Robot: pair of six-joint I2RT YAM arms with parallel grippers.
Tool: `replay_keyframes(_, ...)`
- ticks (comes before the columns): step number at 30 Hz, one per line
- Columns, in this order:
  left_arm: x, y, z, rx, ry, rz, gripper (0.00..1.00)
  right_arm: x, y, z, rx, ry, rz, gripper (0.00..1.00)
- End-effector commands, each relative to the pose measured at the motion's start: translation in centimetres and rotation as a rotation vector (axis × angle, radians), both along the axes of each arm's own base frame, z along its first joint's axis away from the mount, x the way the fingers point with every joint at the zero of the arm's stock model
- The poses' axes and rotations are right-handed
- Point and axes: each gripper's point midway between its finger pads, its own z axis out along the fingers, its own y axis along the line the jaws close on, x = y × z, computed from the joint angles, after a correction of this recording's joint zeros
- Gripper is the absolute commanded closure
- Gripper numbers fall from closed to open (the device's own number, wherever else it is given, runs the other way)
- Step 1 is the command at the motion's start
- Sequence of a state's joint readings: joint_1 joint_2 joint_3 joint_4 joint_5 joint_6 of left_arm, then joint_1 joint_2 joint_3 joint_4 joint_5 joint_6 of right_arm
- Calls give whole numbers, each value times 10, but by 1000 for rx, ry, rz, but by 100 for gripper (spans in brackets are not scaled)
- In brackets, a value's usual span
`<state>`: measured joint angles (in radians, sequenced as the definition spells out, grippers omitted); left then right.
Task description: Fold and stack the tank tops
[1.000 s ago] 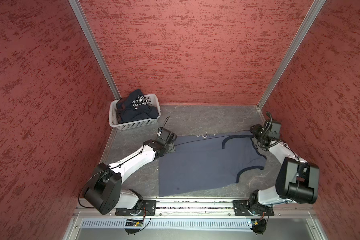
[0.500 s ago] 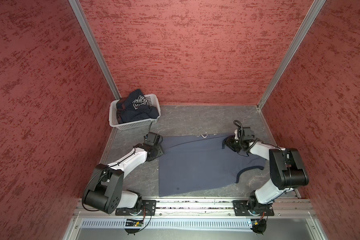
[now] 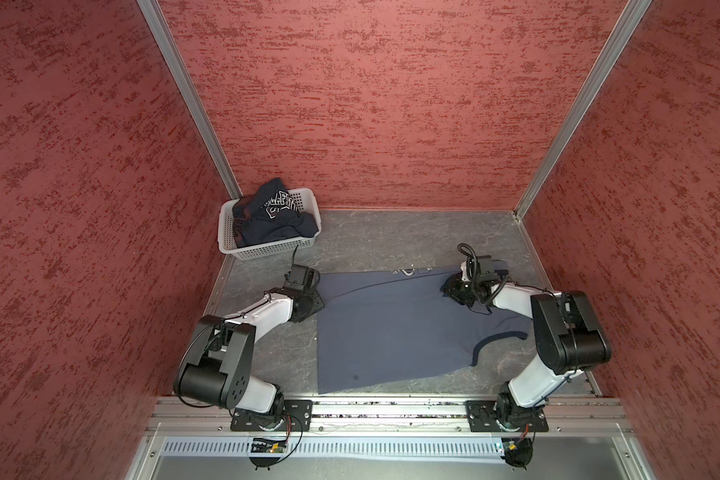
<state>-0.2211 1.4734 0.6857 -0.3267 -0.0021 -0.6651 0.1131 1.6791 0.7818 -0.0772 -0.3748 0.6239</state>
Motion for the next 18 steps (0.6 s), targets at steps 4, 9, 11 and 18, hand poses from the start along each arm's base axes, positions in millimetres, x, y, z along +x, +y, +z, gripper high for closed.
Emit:
replay_keyframes(4,9,-11,-5,-52,-15,-29,63,4,3,-1,-30,-3,6,79)
replay_keyframes(9,14,-16,1,-49,-25,-47,76,6,-2,7,-65,-19,2,86)
replay_keyframes(11,14,-16,5,-39,-29,-49,81,7,-2,10,-70,-27,3,89)
replay_keyframes(18,14,-24,23,-43,-68,-71,97,11,-6,26,-97,-63,2,98)
